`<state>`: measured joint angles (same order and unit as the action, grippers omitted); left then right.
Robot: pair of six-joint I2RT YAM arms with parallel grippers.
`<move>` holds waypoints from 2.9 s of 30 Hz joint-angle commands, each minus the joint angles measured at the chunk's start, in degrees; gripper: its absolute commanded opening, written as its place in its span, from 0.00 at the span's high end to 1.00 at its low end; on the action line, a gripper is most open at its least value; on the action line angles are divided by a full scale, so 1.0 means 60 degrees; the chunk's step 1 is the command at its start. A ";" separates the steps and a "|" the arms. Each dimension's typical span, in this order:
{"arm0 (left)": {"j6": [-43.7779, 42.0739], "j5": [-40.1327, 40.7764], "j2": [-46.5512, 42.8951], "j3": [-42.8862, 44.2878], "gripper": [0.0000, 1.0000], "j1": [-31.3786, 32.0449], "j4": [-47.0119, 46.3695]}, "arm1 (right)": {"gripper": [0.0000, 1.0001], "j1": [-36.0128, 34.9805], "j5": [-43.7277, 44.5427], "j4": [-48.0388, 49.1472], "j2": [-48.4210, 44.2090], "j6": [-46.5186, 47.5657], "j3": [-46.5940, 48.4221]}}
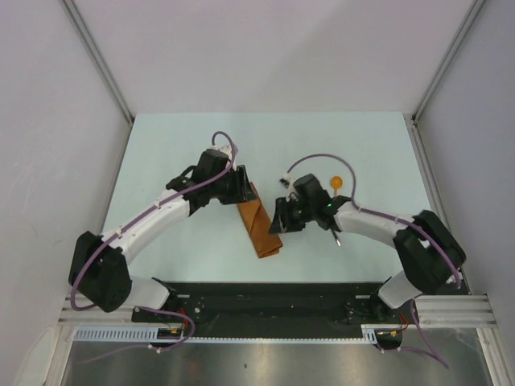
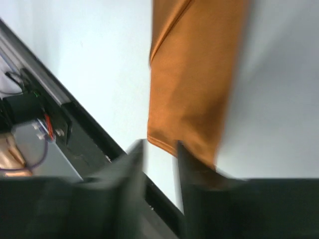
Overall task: Fold the napkin into a case and place the utensils inside
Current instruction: Smooth out the smaller rectangle-folded napkin at the center of the board, then pick up the fork from the center of the board, then pass from the right arm to the left
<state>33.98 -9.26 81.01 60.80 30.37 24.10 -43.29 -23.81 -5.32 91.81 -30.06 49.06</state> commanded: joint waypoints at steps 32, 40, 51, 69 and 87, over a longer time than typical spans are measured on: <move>-0.0346 -0.3130 0.0194 -0.0215 0.40 0.1442 -0.0999 | 0.22 0.3186 0.4438 -0.5106 0.0327 0.3194 0.2166; -0.0433 -0.3130 -0.0026 -0.0274 0.40 0.1471 -0.0794 | 0.39 0.3143 0.4057 -0.4489 0.1280 0.2975 0.1756; -0.0492 -0.3072 0.0165 -0.0361 0.24 0.1486 -0.1056 | 1.00 0.2322 0.5008 -0.4648 0.1398 0.1441 0.2033; -0.0580 -0.2852 -0.0054 -0.1021 0.23 0.2116 -0.2597 | 1.00 0.1400 0.1992 0.0784 -0.3113 -0.7513 -0.0396; -0.2822 -0.4125 -0.2178 -0.1107 1.00 0.1970 0.1887 | 0.23 0.3071 -0.2856 -0.3507 -0.3859 0.4610 0.1873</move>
<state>20.67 -28.05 71.35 55.86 42.46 30.28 -20.88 -34.52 -16.58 70.61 -30.37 56.01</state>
